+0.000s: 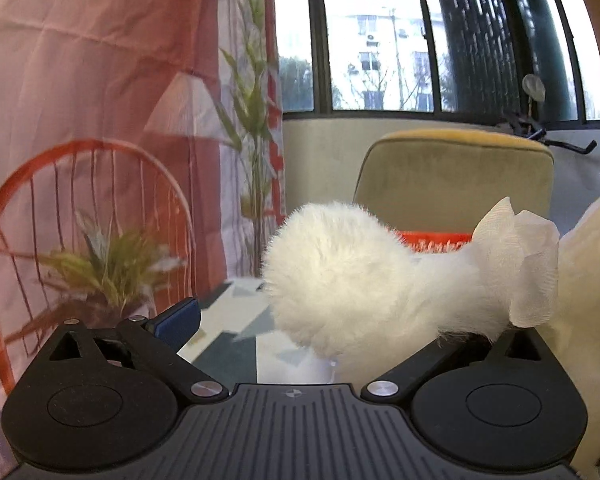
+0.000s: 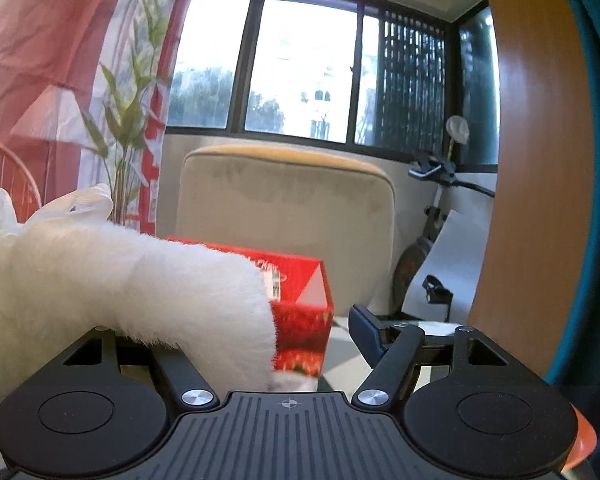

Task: Organize soft objects
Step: 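Lift the plush with both grippers and carry it over the red box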

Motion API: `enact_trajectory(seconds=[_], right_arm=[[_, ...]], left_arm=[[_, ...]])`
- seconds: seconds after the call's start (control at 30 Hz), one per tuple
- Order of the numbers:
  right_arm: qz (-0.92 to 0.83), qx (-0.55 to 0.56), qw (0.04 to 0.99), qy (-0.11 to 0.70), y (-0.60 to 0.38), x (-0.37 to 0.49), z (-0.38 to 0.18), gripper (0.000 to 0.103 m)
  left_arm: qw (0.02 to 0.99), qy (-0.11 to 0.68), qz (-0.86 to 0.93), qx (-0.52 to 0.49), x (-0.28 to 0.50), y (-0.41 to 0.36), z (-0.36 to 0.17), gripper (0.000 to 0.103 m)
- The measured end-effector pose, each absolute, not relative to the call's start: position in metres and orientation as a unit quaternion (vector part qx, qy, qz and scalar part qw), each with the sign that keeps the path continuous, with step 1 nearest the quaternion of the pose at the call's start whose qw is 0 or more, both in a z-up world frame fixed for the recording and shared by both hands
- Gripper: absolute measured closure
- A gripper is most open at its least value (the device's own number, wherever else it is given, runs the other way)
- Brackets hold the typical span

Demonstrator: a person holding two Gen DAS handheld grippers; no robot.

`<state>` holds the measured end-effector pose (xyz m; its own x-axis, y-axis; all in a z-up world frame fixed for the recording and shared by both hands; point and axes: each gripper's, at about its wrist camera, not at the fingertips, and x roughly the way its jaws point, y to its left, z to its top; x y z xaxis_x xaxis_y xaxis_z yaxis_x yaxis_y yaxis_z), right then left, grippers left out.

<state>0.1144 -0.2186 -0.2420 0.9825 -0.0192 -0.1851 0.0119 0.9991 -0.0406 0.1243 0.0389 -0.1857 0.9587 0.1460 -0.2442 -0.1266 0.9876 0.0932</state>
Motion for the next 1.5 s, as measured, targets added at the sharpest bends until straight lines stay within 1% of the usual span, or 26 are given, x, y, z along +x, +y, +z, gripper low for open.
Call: enact_trajectory(seconds=[0.2, 0.53, 0.87, 1.07, 1.27, 1.5], right_arm=[[-0.009, 0.006, 0.995, 0.103, -0.235, 0.134, -0.229, 0.037], [0.002, -0.004, 0.994, 0.108, -0.238, 0.165, -0.215, 0.036], [0.009, -0.014, 0.992, 0.124, -0.236, 0.194, -0.213, 0.036], [0.016, -0.020, 0.989, 0.144, -0.243, 0.222, -0.211, 0.035], [0.004, -0.043, 0.989, 0.140, -0.246, 0.260, -0.202, 0.034], [-0.002, -0.071, 0.987, 0.147, -0.249, 0.317, -0.202, 0.032]], left_arm=[[0.989, 0.129, 0.052, 0.048, 0.137, 0.033, -0.175, 0.000], [0.986, 0.154, 0.048, 0.049, 0.163, 0.034, -0.169, 0.000], [0.982, 0.178, 0.037, 0.053, 0.194, 0.034, -0.166, 0.000], [0.981, 0.185, 0.027, 0.061, 0.226, 0.029, -0.159, 0.000], [0.980, 0.186, 0.023, 0.073, 0.271, 0.017, -0.151, 0.000], [0.974, 0.210, 0.027, 0.076, 0.323, 0.010, -0.159, 0.000]])
